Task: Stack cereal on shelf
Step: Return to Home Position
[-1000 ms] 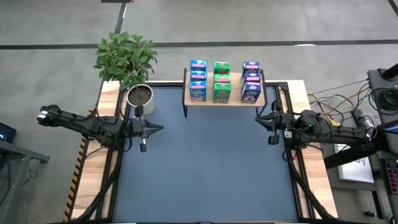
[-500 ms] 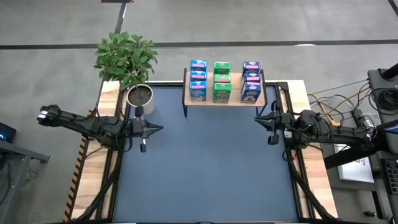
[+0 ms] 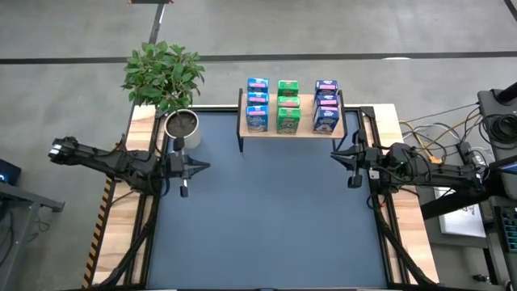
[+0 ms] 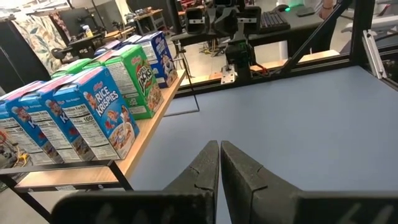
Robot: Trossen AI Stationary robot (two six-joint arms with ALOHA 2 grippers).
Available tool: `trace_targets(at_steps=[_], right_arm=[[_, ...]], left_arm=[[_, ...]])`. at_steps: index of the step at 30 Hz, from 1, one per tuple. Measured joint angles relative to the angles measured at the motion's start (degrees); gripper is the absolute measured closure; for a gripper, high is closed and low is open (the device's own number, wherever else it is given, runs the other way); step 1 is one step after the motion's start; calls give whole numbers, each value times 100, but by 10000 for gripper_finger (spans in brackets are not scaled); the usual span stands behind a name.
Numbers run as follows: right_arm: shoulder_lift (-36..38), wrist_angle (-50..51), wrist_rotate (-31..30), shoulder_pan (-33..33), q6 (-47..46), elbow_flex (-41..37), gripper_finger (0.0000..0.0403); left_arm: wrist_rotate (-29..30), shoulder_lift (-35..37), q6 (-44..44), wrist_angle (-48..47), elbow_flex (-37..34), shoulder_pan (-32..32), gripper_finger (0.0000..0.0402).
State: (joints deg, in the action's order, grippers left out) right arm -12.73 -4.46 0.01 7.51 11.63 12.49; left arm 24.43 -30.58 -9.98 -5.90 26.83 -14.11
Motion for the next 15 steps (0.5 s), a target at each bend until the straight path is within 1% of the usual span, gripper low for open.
trace_targets(at_steps=[6, 15], right_arm=[[93, 178, -2, 0, 36, -2, 375], [707, 533, -2, 0, 15, -13, 375]], left_arm=[[-1, 165, 0, -77, -59, 0, 402], [-1, 844, 61, 120, -614, 0, 402]])
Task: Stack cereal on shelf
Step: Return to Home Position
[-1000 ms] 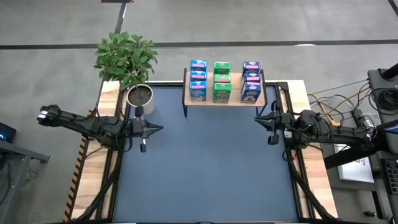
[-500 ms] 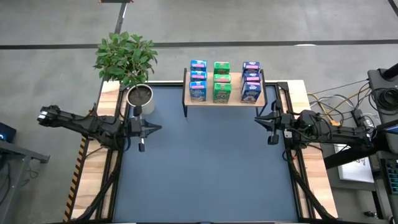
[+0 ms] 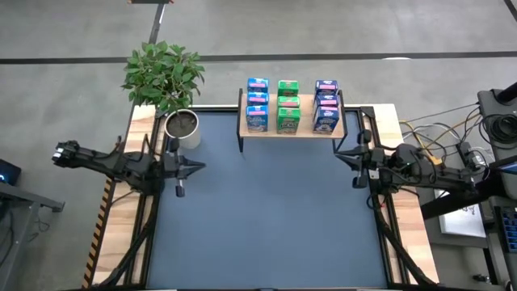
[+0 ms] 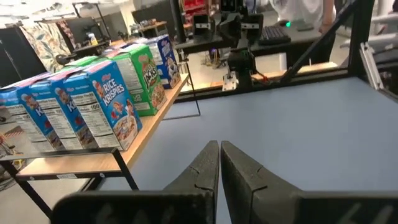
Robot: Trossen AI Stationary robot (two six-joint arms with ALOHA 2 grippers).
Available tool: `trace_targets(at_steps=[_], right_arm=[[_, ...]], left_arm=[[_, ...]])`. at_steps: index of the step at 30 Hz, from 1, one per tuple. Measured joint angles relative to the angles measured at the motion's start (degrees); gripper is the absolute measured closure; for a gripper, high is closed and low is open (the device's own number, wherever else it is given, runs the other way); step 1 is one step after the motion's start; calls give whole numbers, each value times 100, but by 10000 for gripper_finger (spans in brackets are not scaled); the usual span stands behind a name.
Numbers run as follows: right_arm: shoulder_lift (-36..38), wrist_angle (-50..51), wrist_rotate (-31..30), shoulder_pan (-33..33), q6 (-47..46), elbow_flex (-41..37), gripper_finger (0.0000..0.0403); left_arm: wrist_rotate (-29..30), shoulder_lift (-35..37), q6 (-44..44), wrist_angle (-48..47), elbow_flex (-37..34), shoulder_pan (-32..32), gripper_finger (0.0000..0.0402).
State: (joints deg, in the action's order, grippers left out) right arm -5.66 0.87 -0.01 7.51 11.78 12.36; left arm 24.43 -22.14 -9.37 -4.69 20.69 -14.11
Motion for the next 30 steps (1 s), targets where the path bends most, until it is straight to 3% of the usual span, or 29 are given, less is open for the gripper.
trace_targets(at_steps=[8, 18, 30], right_arm=[[558, 422, 0, 0, -27, -2, 375], [528, 447, 0, 2, -52, -44, 375], [523, 445, 2, 0, -27, -105, 375]], left_arm=[[0, 899, 2, 42, -421, 2, 402], [2, 1864, -59, 2, -798, 7, 402], [46, 2215, -54, -92, -1052, 7, 402]])
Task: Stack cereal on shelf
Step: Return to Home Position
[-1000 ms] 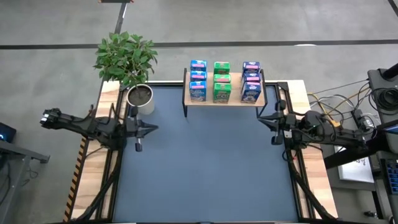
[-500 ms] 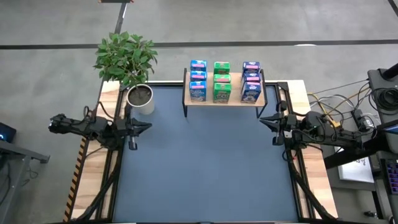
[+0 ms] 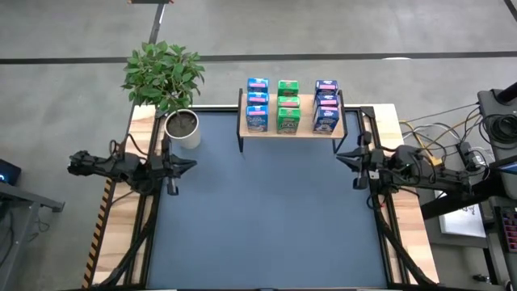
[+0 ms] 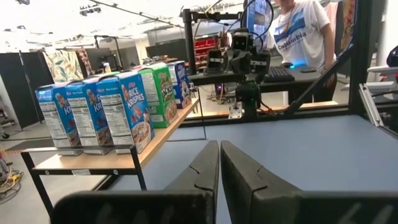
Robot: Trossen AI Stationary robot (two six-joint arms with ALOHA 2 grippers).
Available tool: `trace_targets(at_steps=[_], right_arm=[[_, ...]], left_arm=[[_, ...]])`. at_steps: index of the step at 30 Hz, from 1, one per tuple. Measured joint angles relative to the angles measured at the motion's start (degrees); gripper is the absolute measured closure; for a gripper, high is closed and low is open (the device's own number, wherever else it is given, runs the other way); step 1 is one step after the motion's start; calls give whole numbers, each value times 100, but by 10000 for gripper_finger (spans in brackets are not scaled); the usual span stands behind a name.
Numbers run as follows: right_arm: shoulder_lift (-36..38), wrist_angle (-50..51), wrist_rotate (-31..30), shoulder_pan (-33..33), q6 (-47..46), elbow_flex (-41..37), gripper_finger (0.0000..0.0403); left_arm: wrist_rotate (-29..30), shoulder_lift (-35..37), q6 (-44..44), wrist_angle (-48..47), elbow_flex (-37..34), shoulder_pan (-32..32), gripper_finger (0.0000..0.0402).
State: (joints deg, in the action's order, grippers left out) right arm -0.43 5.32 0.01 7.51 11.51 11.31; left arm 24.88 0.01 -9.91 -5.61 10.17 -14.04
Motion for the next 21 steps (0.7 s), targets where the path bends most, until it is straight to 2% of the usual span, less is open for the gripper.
trace_targets(at_steps=[14, 21], right_arm=[[42, -26, -4, 2, -59, -392, 375], [44, -298, -10, 2, -298, -851, 375]], left_arm=[[4, 0, 142, 0, -89, 1, 402], [4, 2, 353, 387, -506, 2, 402]])
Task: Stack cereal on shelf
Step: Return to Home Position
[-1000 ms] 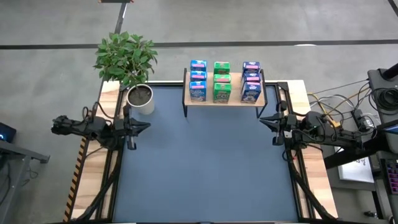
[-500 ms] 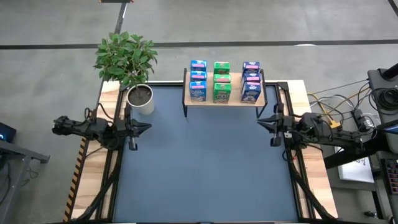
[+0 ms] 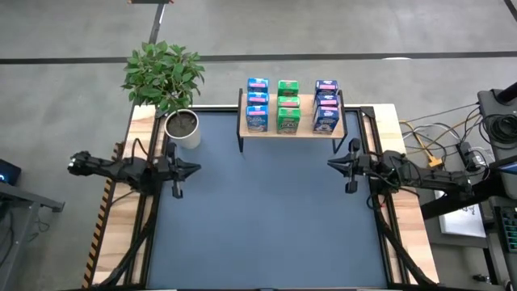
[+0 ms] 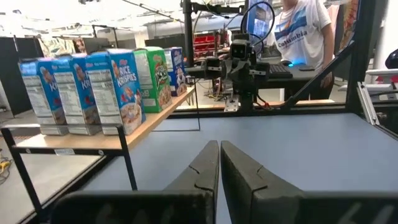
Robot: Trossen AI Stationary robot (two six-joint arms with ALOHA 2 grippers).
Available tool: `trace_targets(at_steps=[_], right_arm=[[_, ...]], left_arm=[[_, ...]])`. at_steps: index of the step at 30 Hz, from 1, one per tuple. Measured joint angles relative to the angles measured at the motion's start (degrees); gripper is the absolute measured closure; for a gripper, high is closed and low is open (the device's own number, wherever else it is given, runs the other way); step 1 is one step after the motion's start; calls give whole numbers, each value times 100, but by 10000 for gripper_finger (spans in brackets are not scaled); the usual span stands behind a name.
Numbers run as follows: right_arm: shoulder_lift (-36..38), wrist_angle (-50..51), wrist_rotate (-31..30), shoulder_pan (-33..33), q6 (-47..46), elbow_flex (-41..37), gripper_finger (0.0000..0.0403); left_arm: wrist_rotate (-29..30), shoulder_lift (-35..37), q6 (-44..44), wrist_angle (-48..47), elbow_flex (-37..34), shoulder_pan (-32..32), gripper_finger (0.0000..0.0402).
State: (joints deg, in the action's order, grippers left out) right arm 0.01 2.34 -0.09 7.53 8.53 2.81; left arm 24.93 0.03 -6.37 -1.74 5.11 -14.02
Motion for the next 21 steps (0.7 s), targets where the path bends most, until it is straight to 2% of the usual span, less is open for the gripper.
trace_targets(at_steps=[6, 21], right_arm=[[-42, -342, 8, 0, -145, -205, 375], [-44, -390, -3, 0, -155, -209, 375]], left_arm=[[0, -8, 73, 619, -453, -1, 402], [-2, -38, 149, 583, -447, 4, 402]])
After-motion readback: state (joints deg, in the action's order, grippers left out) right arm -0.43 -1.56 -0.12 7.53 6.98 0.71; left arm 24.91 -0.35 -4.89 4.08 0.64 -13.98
